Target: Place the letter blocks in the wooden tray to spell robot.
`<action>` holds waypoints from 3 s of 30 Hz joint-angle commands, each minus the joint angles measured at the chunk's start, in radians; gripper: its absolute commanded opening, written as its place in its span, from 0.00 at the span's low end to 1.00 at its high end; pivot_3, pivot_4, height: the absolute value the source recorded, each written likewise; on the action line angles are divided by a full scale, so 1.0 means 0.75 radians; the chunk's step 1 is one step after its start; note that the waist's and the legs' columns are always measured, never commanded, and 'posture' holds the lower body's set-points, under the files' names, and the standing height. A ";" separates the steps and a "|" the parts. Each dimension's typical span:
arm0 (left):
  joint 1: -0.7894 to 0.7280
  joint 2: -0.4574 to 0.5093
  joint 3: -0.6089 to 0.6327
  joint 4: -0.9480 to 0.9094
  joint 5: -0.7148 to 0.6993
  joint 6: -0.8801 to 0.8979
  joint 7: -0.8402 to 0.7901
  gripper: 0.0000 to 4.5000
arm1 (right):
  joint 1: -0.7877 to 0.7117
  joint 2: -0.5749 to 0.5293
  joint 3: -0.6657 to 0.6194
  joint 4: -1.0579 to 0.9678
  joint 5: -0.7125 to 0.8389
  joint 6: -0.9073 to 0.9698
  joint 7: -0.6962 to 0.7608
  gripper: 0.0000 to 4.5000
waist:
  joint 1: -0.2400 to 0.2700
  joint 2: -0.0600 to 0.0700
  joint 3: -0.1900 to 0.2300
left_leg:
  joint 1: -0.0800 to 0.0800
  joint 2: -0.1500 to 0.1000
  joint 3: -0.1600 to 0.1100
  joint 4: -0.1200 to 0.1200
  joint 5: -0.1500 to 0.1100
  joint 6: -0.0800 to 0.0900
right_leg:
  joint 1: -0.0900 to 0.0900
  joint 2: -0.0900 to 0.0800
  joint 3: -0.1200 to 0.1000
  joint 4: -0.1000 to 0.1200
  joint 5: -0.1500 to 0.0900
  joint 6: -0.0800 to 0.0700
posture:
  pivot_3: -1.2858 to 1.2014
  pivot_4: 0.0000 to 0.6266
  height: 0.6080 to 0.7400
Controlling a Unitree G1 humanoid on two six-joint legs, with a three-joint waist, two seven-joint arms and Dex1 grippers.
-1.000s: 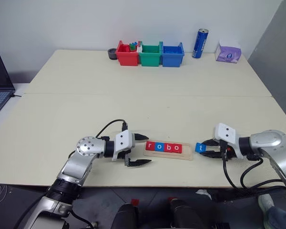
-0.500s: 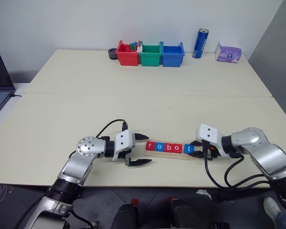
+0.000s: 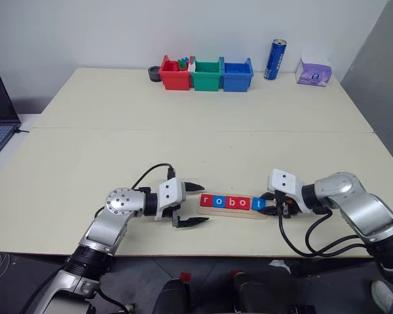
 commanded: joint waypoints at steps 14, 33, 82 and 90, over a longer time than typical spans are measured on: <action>0.000 -0.001 0.006 -0.029 0.004 -0.027 0.009 1.00 | -0.063 0.025 -0.022 0.003 -0.009 -0.042 0.004 1.00 | 0.000 0.000 0.000 | 0.000 0.000 0.000 0.000 0.000 0.000 | 0.000 0.000 0.000 0.000 0.000 0.000 | 0.52 0.24 1.00; -0.010 0.006 0.007 -0.006 0.004 -0.042 0.011 1.00 | 0.212 -0.062 -0.190 -0.267 0.077 0.103 -0.151 0.20 | 0.000 0.000 0.000 | 0.000 0.000 0.000 0.000 0.000 0.000 | 0.000 0.000 0.000 0.000 -0.002 0.004 | 0.52 0.24 1.00; 0.078 0.213 0.198 -0.154 -0.120 0.153 -0.011 1.00 | 0.345 0.011 -0.466 -0.524 0.464 0.100 -0.192 0.88 | 0.001 -0.001 0.001 | 0.000 0.000 0.000 0.000 0.000 0.000 | 0.000 -0.001 -0.001 0.000 -0.003 0.006 | 0.52 0.24 1.00; 0.072 0.199 0.199 -0.177 -0.157 0.157 -0.054 1.00 | 0.332 -0.034 -0.484 -0.466 0.444 0.027 -0.176 0.98 | 0.001 -0.001 0.001 | 0.000 0.000 0.000 0.000 0.000 0.000 | 0.000 0.000 -0.002 0.000 -0.003 0.005 | 0.52 0.24 1.00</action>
